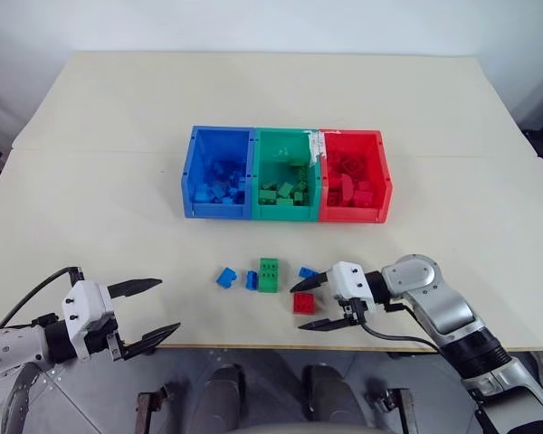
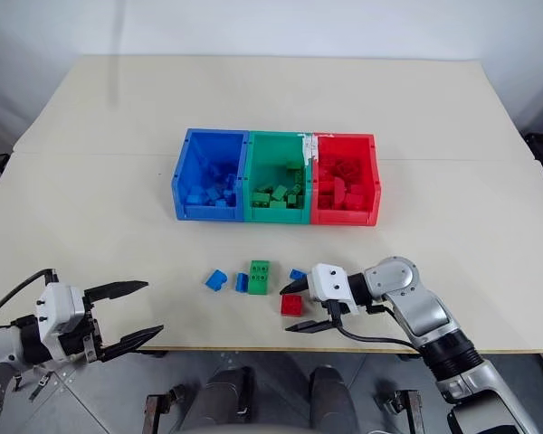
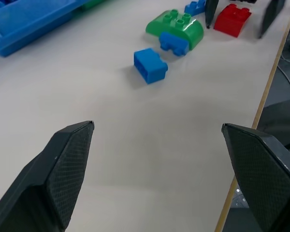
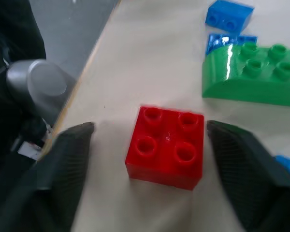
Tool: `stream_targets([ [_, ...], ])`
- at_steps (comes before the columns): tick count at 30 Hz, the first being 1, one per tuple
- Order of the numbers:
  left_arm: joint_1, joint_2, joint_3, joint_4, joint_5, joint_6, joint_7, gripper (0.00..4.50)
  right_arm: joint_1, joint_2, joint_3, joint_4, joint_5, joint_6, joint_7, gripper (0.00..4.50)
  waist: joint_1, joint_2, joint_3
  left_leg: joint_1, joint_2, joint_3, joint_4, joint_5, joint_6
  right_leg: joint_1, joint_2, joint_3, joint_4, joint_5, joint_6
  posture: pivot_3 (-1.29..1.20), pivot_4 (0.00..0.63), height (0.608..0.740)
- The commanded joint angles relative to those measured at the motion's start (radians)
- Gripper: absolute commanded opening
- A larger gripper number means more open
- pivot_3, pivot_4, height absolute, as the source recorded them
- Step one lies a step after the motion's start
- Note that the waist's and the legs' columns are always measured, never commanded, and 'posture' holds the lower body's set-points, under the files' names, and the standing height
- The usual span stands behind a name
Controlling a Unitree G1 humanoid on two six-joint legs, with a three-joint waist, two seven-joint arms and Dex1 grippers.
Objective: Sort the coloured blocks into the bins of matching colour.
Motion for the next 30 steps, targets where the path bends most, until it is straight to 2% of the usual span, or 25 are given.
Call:
stream_targets([
  [1, -0.007, 0.01, 0.027, -0.032, -0.023, 0.005, 0.004, 4.5, 0.004, 0.011, -0.014, -0.003, 0.014, -0.032, 0.008, 2.15, 0.0, 0.0, 0.0, 0.0, 0.0, 0.0, 0.0, 0.0, 0.0, 0.0, 0.0, 0.0, 0.0, 0.0, 0.0, 0.0, 0.15, 0.74],
  [3, -0.019, 0.007, 0.02, -0.035, -0.024, 0.009, 0.008, 4.5, 0.018, 0.015, -0.044, -0.047, 0.095, -0.003, 0.036, 1.5, 0.0, 0.0, 0.0, 0.0, 0.0, 0.0, 0.0, 0.0, 0.0, 0.0, 0.0, 0.0, 0.0, 0.0, 0.0, 0.0, 0.15, 0.74],
  [6, -0.054, -0.004, -0.008, -0.036, -0.015, -0.005, 0.015, 4.5, 0.03, 0.014, -0.108, -0.12, 0.232, 0.066, 0.059, 1.49, 0.0, 0.0, 0.0, 0.0, 0.0, 0.0, 0.0, 0.0, 0.0, 0.0, 0.0, 0.0, 0.0, 0.0, 0.0, 0.0, 0.15, 0.74],
  [10, -0.115, -0.01, -0.066, -0.059, -0.024, 0.039, 0.038, 4.5, -0.052, 0.01, -0.251, -0.123, 0.338, 0.188, -0.045, 1.49, 0.001, 0.0, 0.0, 0.0, 0.0, 0.0, 0.001, -0.001, 0.001, 0.001, 0.0, 0.0, 0.0, 0.0, 0.0, 0.0, 0.15, 0.74],
  [14, -0.198, -0.022, -0.135, -0.081, -0.036, 0.105, 0.067, 4.5, -0.219, -0.003, -0.342, 0.107, 0.266, 0.204, -0.165, 1.49, 0.0, 0.0, 0.0, 0.001, 0.0, 0.0, 0.001, 0.0, 0.0, 0.001, 0.0, 0.0, 0.001, 0.0, 0.0, 0.0, 0.15, 0.74],
  [17, -0.292, -0.074, -0.203, -0.077, -0.032, 0.142, 0.125, 4.5, -0.373, 0.011, -0.357, 0.359, 0.148, 0.051, -0.234, 1.49, 0.0, 0.0, 0.0, 0.0, 0.0, 0.001, 0.0, 0.0, -0.001, -0.001, 0.0, 0.0, 0.001, 0.0, -0.001, 0.0, 0.15, 0.74],
  [20, -0.363, -0.114, -0.283, -0.062, 0.02, 0.145, 0.158, 4.5, -0.525, 0.043, -0.387, 0.621, 0.071, -0.056, -0.373, 1.49, -0.003, 0.0, 0.0, -0.002, 0.0, 0.003, 0.0, 0.001, -0.001, -0.004, 0.0, 0.001, 0.002, 0.0, 0.0, 0.0, 0.15, 0.74],
  [24, -0.394, -0.135, -0.324, -0.07, 0.034, 0.151, 0.182, 4.5, -0.616, 0.054, -0.376, 0.811, 0.005, -0.15, -0.396, 2.86, -0.011, 0.0, 0.0, -0.002, 0.0, 0.005, -0.001, 0.001, -0.001, -0.005, 0.001, 0.0, 0.003, 0.0, 0.0, 0.0, 0.15, 0.74],
  [29, -0.376, -0.119, -0.308, -0.066, 0.026, 0.138, 0.169, 4.5, -0.614, 0.058, -0.391, 0.827, 0.023, -0.176, -0.319, 4.49, -0.022, 0.001, 0.0, -0.002, 0.001, 0.006, -0.002, 0.001, -0.001, -0.005, 0.0, 0.0, 0.003, 0.0, 0.0, 0.0, 0.15, 0.74],
  [30, -0.376, -0.115, -0.304, -0.061, 0.024, 0.135, 0.163, 4.5, -0.598, 0.049, -0.398, 0.808, 0.037, -0.174, -0.29, 4.49, -0.024, 0.001, 0.0, -0.002, 0.001, 0.006, -0.002, 0.001, -0.001, -0.005, 0.0, 0.0, 0.003, 0.0, 0.0, 0.0, 0.15, 0.74],
])
